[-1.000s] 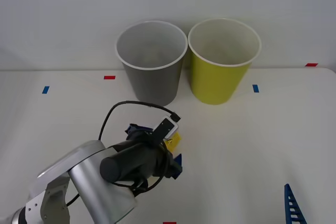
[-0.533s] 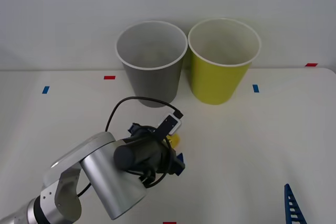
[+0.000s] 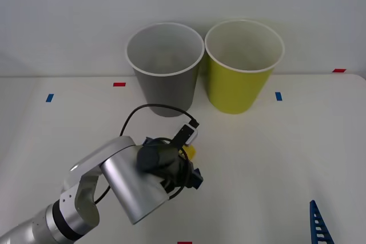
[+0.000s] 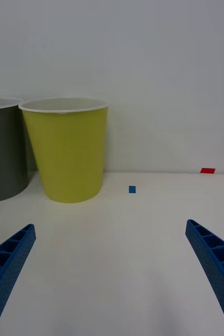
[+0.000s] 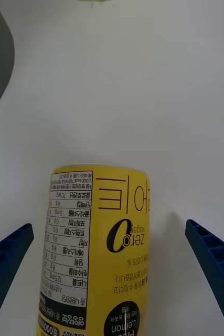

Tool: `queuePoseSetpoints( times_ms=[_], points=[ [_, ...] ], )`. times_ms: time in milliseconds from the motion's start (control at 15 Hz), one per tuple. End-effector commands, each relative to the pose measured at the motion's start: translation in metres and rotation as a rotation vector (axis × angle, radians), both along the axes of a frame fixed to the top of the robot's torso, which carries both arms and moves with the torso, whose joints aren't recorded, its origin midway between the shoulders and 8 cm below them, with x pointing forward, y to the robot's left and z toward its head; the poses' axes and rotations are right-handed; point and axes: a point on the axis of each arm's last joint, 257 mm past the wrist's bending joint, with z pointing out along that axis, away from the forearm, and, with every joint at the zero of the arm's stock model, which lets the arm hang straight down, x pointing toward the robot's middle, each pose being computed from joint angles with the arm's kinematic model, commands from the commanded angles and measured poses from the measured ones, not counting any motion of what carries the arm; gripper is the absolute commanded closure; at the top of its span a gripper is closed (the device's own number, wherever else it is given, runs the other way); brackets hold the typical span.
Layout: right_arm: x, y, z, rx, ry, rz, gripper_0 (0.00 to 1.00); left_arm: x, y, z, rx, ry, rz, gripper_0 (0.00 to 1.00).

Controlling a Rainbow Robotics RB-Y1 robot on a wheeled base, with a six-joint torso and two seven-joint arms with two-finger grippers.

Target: Put cans in the gray bin and PET bottles in the light green bin.

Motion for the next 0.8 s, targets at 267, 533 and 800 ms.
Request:
queuePoseSetpoints(
  times_ms=[267,533,800],
  points=[
    [0.0,0.0,0.0,0.0,0.0,0.0,0.0,0.003,0.01,-0.007,0.029,0.043,0.02,0.0],
    [0.0,0.0,0.0,0.0,0.0,0.0,0.0,0.001,0.007,-0.014,0.029,0.062,0.022,0.0],
    [0.0,0.0,0.0,0.0,0.0,0.0,0.0,0.006,0.009,-0.023,0.044,0.086,0.023,0.0]
  ],
)
